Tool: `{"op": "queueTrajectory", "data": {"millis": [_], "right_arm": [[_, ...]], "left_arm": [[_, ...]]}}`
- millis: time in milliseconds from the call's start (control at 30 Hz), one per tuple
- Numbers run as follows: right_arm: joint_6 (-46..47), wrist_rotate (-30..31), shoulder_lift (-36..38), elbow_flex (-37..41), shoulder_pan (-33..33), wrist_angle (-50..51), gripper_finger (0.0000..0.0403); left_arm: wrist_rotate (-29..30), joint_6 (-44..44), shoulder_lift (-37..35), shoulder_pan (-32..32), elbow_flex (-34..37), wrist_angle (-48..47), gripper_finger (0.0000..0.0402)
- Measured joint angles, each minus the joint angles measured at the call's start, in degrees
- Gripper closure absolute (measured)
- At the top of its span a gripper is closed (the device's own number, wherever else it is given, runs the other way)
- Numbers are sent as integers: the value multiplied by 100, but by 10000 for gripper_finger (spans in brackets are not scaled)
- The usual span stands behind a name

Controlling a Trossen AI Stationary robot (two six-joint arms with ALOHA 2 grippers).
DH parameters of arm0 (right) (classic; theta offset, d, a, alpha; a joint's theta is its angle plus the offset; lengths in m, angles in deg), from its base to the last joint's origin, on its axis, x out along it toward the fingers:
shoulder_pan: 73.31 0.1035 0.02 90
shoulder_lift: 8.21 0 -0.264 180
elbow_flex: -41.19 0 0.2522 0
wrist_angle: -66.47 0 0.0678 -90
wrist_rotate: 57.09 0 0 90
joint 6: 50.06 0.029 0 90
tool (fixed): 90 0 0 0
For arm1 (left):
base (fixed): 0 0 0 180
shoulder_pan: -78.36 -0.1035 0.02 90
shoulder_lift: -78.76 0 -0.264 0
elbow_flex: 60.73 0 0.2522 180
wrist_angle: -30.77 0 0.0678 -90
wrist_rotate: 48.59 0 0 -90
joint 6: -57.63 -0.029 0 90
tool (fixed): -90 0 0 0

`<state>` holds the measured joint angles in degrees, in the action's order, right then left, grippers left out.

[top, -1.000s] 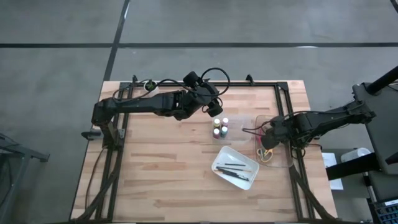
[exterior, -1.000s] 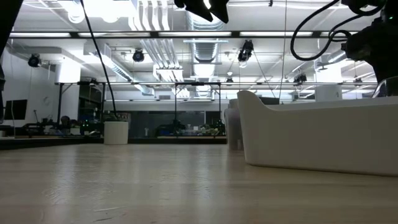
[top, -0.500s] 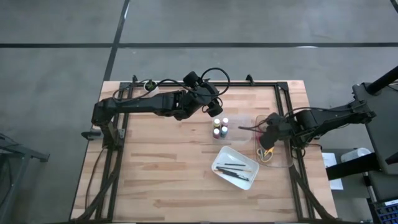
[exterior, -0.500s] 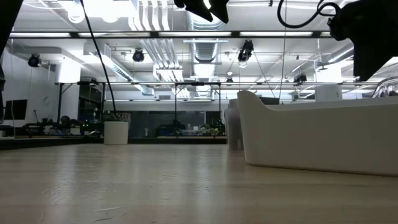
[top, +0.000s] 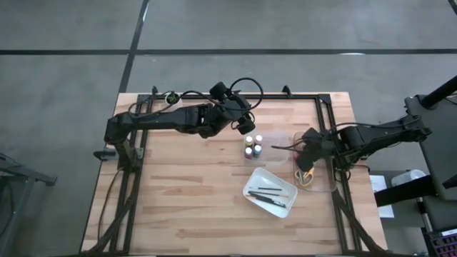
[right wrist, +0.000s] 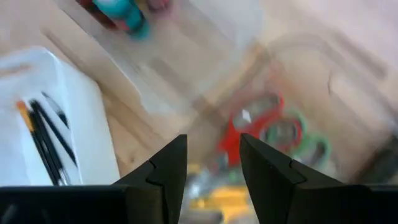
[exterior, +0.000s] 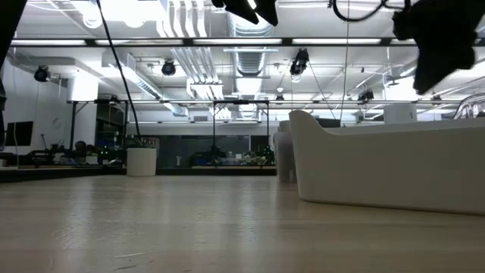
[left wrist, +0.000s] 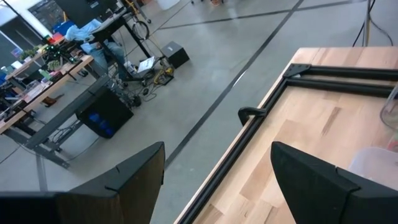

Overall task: Pick & Place Paint Supplies
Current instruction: Return to Home Position

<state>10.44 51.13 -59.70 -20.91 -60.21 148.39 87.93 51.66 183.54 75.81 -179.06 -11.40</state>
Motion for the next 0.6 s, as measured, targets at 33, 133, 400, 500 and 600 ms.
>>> {"op": "queueTrajectory", "data": {"millis": [33,133,400,500,600], "right_arm": [[-190,152,1,0,0,-168,260],[-958,645,25,0,0,-937,260],[-4373,865,317,3,15,-4181,260],[-5343,776,477,15,15,-4886,260],[-6020,343,665,130,13,-5182,260]], "left_arm": [[0,-4,-36,16,0,0,106],[-2,-7,-182,57,-1,-29,106],[-44,210,-473,64,-9,-1624,106],[-303,1169,-586,76,-9,-2415,106],[-288,1882,-655,172,69,-2798,106]]}}
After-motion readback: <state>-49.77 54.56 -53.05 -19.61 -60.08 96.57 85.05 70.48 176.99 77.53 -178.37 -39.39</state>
